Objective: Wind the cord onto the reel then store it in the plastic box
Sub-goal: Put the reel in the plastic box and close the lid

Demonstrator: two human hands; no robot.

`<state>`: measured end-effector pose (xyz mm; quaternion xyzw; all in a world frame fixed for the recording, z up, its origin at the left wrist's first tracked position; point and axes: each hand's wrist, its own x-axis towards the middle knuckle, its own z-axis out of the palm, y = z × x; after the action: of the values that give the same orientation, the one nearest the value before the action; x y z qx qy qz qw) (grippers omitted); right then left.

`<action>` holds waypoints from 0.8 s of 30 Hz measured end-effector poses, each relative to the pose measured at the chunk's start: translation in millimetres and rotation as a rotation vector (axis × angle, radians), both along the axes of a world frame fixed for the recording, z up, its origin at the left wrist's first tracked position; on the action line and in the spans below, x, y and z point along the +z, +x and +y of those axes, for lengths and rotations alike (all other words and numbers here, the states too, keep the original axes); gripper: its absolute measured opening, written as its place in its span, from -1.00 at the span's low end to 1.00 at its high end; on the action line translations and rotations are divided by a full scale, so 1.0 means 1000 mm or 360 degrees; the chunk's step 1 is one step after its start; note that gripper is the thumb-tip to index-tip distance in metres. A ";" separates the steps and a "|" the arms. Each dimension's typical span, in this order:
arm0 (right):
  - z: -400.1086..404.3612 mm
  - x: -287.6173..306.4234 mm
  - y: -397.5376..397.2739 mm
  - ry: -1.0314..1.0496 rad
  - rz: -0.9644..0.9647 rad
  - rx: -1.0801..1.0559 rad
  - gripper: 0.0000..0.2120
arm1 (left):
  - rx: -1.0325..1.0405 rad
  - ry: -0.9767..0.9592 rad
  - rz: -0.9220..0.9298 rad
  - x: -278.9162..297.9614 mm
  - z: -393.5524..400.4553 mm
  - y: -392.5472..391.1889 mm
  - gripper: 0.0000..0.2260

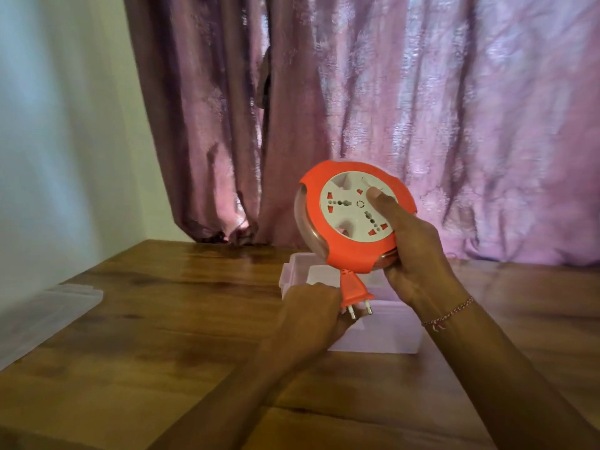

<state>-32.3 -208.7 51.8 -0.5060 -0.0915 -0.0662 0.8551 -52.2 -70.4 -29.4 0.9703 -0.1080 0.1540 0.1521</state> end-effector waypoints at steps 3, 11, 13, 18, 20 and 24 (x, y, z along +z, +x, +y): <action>-0.031 0.001 0.006 -0.0041 -0.0007 -0.0057 -0.61 | -0.0209 0.0165 -0.0062 -0.002 -0.023 0.003 -0.57; -0.087 0.007 0.038 -0.0343 -0.0088 -0.0168 -0.59 | -0.0301 0.0140 -0.0451 0.004 -0.014 0.013 -0.41; -0.092 0.008 0.049 -0.0513 -0.0137 -0.0213 -0.58 | -0.0308 0.0105 -0.0469 0.004 0.004 0.020 -0.28; -0.086 0.005 0.075 -0.0955 -0.0175 -0.0074 -0.54 | -0.0512 -0.0330 -0.0248 -0.005 0.042 0.029 -0.23; -0.079 -0.006 0.084 -0.1051 -0.0143 0.0086 -0.57 | -0.0508 -0.0498 -0.0161 -0.020 0.044 0.033 -0.20; -0.064 -0.034 0.091 -0.1200 0.0007 0.0383 -0.63 | -0.0496 -0.0744 -0.0240 -0.038 0.044 0.036 -0.15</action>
<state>58.5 -272.3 17.9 -0.7703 -0.1661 0.0740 0.6112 -15.9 -26.7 -67.3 0.8665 -0.2283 0.2211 0.3849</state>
